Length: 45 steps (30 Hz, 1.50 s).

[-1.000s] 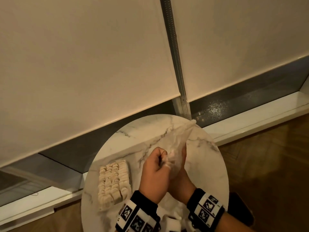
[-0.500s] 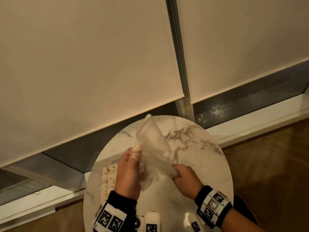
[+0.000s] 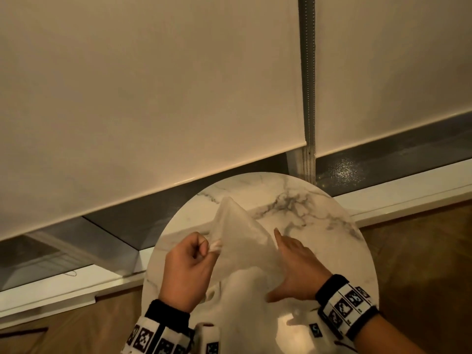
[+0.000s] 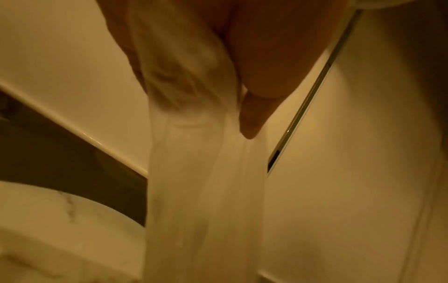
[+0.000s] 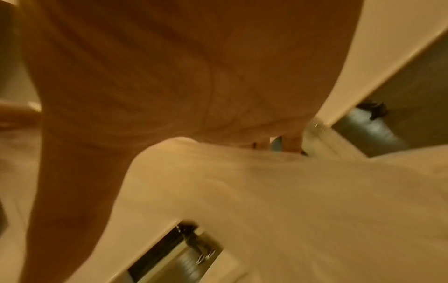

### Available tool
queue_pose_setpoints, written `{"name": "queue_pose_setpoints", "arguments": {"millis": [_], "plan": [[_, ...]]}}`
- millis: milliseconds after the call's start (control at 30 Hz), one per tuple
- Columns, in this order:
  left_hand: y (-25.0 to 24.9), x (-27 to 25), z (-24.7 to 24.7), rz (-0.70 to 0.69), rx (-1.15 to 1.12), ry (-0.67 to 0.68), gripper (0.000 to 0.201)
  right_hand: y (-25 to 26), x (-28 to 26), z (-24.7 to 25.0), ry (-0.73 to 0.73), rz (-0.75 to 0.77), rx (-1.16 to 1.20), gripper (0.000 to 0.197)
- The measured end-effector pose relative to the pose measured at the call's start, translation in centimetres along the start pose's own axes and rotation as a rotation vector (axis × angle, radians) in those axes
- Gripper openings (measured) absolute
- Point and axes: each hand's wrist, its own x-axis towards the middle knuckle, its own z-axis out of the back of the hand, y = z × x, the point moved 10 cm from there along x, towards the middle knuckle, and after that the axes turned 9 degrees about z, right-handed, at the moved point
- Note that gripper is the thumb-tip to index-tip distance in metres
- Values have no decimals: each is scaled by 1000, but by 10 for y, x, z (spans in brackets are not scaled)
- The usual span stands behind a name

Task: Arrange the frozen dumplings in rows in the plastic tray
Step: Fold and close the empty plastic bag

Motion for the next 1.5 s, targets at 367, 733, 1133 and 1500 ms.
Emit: {"name": "queue_pose_setpoints", "arguments": {"millis": [367, 733, 1133, 1500], "plan": [[-13, 19, 81, -20, -269, -12, 42, 65, 64, -41, -185, 19, 372, 27], [67, 18, 83, 69, 501, 55, 88, 78, 66, -31, -116, 68, 10, 26], [100, 29, -66, -314, 1036, 496, 29, 99, 54, -13, 0, 110, -129, 12], [158, 40, -54, -276, 1203, 566, 35, 49, 43, -7, -40, -7, -337, 16]]}}
